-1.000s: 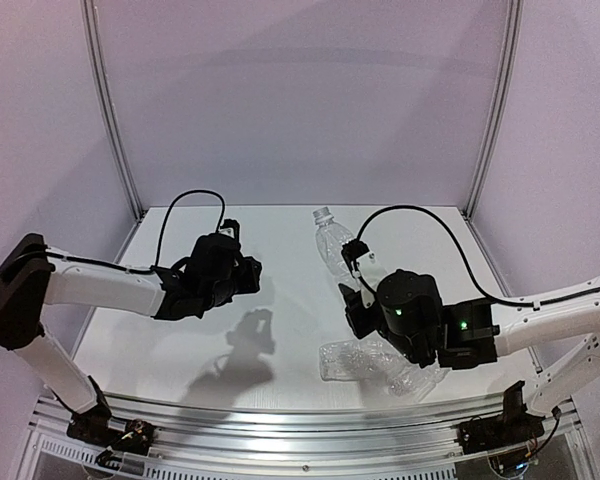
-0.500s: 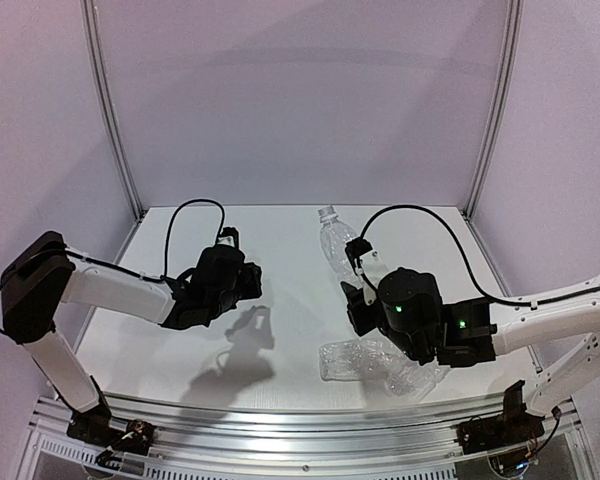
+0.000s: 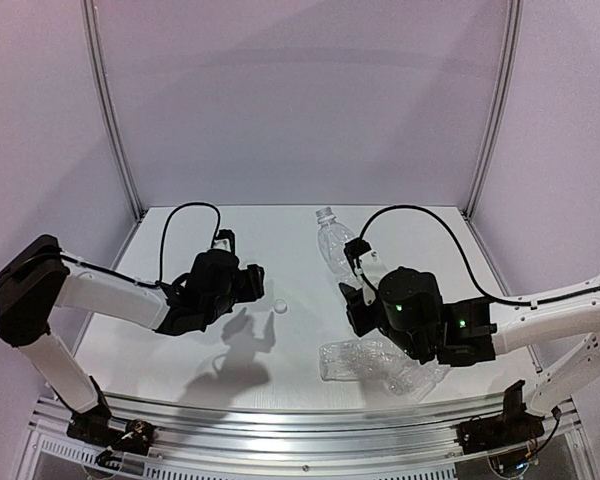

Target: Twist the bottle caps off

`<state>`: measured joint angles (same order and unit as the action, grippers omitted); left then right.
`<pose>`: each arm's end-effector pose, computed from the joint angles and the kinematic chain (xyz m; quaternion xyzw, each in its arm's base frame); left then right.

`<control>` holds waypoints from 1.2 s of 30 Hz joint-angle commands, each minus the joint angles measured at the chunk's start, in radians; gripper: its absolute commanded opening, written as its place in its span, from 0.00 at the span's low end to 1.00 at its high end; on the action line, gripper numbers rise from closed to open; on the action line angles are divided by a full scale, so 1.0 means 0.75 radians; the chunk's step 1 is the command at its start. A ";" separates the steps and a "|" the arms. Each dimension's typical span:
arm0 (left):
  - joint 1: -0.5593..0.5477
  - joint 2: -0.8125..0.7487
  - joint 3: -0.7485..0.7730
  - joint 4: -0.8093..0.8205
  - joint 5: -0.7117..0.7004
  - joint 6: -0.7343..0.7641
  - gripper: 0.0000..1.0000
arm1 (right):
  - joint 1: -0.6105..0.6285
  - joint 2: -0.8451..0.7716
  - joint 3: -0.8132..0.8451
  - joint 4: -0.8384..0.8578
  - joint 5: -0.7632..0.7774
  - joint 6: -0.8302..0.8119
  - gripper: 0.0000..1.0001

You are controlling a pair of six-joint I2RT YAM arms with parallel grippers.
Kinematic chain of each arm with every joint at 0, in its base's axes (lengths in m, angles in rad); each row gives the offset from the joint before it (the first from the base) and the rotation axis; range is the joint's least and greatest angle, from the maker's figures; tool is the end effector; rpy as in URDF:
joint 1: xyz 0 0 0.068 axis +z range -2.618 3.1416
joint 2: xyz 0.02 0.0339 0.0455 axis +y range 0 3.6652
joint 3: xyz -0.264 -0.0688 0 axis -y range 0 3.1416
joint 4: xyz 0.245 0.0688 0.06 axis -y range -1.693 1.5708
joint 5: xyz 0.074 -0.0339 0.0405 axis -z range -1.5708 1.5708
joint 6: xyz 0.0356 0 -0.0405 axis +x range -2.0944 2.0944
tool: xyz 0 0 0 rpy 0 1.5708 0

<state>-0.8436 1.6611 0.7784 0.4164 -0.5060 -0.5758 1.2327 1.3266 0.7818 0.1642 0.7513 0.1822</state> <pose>0.2387 -0.2423 0.1780 -0.0201 0.8344 -0.1693 0.5241 0.1190 0.2652 0.2569 -0.2083 0.7696 0.1080 0.5938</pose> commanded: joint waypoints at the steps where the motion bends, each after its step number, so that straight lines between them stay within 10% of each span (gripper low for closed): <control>1: -0.009 -0.142 -0.088 0.115 0.036 0.138 0.74 | -0.019 -0.033 -0.035 0.039 -0.070 0.021 0.00; 10: -0.024 -0.498 -0.197 0.216 0.520 0.369 0.99 | -0.047 -0.122 -0.102 0.119 -0.364 0.023 0.00; 22: -0.010 -0.843 -0.298 0.456 1.296 0.235 0.92 | -0.050 -0.256 -0.197 0.289 -0.925 -0.018 0.00; 36: -0.043 -0.740 -0.230 0.543 1.475 0.166 0.75 | -0.048 -0.150 -0.139 0.305 -1.283 -0.048 0.00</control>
<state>-0.8642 1.0809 0.5694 0.7998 0.5461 -0.4408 1.2011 1.2011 0.6533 0.3820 -0.1577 0.1570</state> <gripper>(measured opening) 0.760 0.351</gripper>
